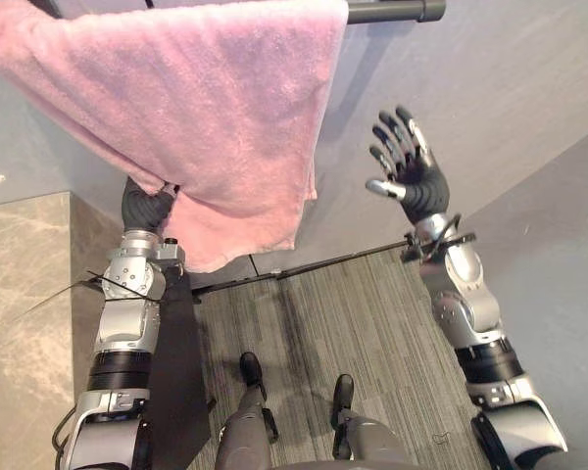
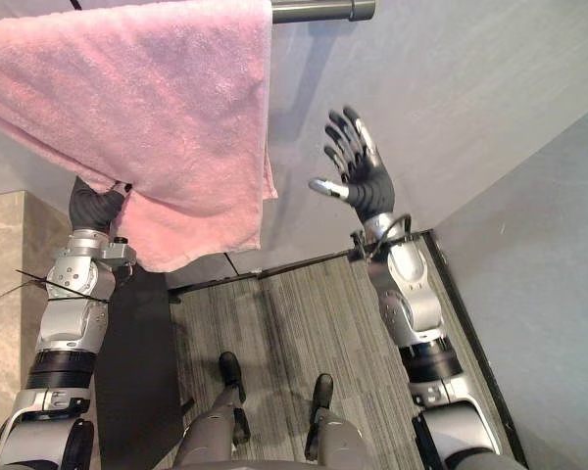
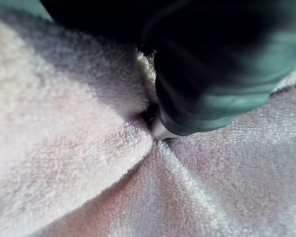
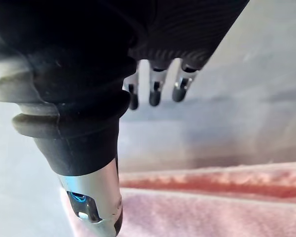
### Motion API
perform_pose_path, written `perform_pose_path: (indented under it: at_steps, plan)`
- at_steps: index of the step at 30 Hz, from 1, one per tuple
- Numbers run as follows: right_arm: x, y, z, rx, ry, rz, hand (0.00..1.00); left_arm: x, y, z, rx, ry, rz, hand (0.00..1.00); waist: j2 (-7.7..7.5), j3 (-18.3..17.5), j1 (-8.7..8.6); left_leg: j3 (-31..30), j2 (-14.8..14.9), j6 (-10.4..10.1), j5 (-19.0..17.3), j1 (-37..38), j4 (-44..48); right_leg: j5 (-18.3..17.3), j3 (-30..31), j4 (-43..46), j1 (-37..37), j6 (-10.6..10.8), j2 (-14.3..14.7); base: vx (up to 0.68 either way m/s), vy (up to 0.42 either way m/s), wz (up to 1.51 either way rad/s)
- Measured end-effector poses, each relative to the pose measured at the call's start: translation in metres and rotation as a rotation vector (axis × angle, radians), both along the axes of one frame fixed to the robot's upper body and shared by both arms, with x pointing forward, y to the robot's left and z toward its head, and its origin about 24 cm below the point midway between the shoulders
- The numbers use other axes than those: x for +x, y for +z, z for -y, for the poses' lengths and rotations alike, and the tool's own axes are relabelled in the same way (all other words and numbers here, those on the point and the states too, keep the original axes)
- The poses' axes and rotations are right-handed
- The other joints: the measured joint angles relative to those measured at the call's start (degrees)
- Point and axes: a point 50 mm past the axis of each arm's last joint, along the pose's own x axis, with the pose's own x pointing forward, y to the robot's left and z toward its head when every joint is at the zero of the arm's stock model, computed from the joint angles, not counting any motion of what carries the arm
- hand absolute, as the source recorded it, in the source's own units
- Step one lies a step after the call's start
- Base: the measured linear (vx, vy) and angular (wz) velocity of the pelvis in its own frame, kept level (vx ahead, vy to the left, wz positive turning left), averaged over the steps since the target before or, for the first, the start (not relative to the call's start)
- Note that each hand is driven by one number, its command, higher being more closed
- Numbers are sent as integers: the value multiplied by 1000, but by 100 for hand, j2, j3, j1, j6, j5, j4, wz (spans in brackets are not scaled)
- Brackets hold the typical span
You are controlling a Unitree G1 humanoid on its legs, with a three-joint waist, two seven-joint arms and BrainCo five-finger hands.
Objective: Organize washtable
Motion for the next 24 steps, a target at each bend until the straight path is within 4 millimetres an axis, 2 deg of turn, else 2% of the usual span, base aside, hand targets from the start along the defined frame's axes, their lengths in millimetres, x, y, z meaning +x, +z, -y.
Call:
perform_pose_path:
  at_steps: [2, 6, 10, 14, 20, 24]
  plan:
    - [1, 11, -10, -8, 33, 27, 0, -1, 3, -2, -9, 7, 13, 100, 4, 0, 0, -22, -4, 1, 9, 0, 0, -1, -45, 24, 0, -1, -5, 3, 0, 4]
    - [3, 19, -22, -40, 81, 30, 0, -4, 8, -3, -15, 9, 35, 100, 14, -2, 1, -46, -9, 3, 41, 3, 0, -2, -80, 58, 1, -2, -13, -2, 1, 4]
    - [5, 25, -30, -48, 100, 33, 0, -5, 4, -4, -18, 11, 18, 100, 50, 0, -6, -53, -8, 16, 62, 5, -2, -1, -93, 74, -1, -2, -15, 0, 0, 0]
    - [9, 23, -39, -76, 125, 12, 0, -7, -2, -5, -28, 14, 3, 100, 121, -9, 6, -53, -8, 19, 65, 5, -2, -15, -91, 68, -2, -29, -16, 0, 0, 0]
    - [8, 22, -53, -114, 168, 6, 0, -8, 2, -2, -22, 5, 18, 100, 142, -12, 33, -58, -3, 18, 65, -6, -2, 7, -89, 46, -1, -8, -14, 32, -4, 0]
    - [15, 42, -67, -155, 186, 52, 0, -5, -1, 9, -9, -35, 0, 100, 152, -17, 43, -97, 13, 8, 73, -93, 0, 85, -96, -85, -8, -12, 19, 24, -7, 1]
